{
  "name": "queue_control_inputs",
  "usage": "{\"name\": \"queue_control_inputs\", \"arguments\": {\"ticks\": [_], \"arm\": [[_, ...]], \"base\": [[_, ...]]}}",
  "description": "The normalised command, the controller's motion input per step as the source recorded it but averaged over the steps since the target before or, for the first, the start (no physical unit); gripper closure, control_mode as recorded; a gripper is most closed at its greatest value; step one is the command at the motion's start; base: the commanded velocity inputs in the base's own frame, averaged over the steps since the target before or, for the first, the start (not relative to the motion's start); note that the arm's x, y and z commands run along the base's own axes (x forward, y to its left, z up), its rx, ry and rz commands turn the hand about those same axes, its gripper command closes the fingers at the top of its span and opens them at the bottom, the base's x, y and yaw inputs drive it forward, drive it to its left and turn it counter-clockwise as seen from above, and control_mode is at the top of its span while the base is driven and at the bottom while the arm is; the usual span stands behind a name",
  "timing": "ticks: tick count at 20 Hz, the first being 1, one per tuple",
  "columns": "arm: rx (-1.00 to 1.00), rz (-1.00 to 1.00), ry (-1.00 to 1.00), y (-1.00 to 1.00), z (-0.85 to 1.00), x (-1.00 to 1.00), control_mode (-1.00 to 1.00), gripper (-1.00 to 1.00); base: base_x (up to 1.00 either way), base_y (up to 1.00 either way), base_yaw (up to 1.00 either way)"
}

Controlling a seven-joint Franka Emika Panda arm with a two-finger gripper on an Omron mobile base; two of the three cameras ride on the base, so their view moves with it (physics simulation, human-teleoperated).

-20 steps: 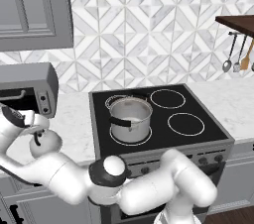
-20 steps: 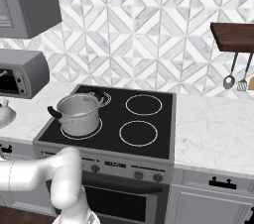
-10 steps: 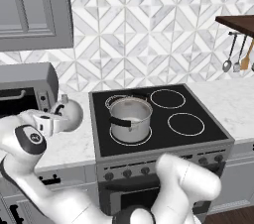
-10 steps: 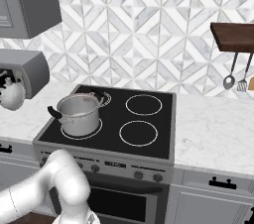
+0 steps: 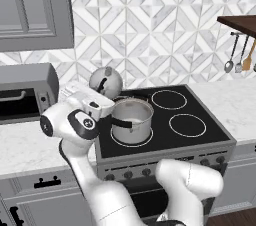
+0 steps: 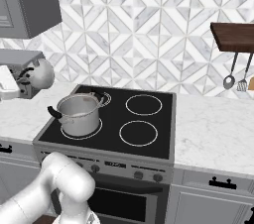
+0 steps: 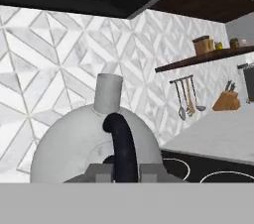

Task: Pick the kettle from the counter and place it on a stove burner. Then turn the burner on.

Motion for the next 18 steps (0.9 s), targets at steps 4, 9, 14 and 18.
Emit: {"name": "queue_control_inputs", "arguments": {"ticks": [4,9,14,18], "arm": [[0.19,-0.39,0.26,-1.00,0.84,0.31,-1.00,1.00],[0.23,-0.41,0.42,-1.00,0.73,0.17,-1.00,1.00],[0.22,-0.21,0.41,-1.00,0.23,0.41,-1.00,1.00],[0.19,-0.04,0.12,-1.00,0.00,0.46,-1.00,1.00]], "base": [[0.00,0.00,0.00],[0.00,0.00,0.00],[0.00,0.00,0.00],[0.00,0.00,0.00]]}}
